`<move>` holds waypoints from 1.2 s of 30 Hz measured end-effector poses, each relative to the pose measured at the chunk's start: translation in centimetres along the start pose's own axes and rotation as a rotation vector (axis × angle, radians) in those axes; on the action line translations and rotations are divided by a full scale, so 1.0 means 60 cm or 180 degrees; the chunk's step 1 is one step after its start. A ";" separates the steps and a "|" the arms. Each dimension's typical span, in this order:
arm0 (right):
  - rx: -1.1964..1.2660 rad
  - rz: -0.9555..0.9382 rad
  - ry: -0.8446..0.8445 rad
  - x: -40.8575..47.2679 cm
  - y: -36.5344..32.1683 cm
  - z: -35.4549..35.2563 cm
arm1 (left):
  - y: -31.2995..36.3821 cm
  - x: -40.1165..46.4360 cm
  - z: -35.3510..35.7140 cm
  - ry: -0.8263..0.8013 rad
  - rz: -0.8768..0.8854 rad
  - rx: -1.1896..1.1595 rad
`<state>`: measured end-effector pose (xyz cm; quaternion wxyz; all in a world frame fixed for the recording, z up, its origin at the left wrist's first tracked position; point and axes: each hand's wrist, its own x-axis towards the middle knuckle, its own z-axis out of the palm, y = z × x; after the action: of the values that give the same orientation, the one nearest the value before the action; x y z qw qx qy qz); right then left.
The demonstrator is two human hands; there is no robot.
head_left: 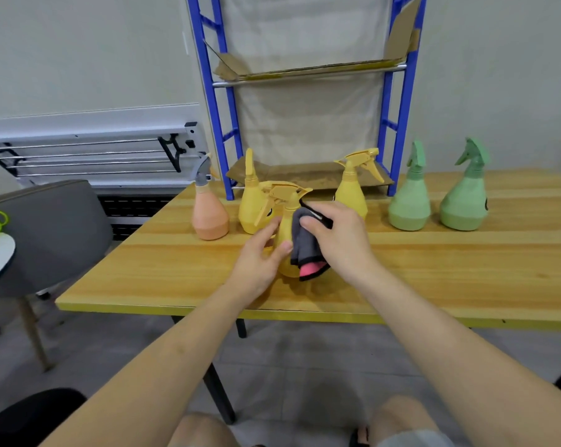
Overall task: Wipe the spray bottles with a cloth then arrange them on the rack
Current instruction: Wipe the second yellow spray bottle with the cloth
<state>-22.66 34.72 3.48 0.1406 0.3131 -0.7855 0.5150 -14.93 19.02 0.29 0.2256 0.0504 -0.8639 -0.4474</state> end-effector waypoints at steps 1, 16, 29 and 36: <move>0.0030 -0.0011 0.0054 0.003 -0.008 0.004 | 0.000 0.001 0.000 -0.0001 -0.0024 0.0016; 0.0372 0.0234 -0.0018 -0.001 -0.007 0.010 | 0.001 0.001 -0.009 -0.0191 -0.0140 0.0046; 0.0096 0.0536 -0.0210 -0.019 0.023 -0.001 | 0.005 0.009 -0.009 0.0090 -0.0366 0.0058; 0.0241 0.0179 -0.0145 -0.015 0.017 0.006 | 0.008 0.009 -0.010 0.0011 -0.0207 0.0022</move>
<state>-22.58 35.00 2.12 0.0962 0.3077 -0.7769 0.5409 -15.09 18.70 1.14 0.2122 0.0800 -0.8630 -0.4514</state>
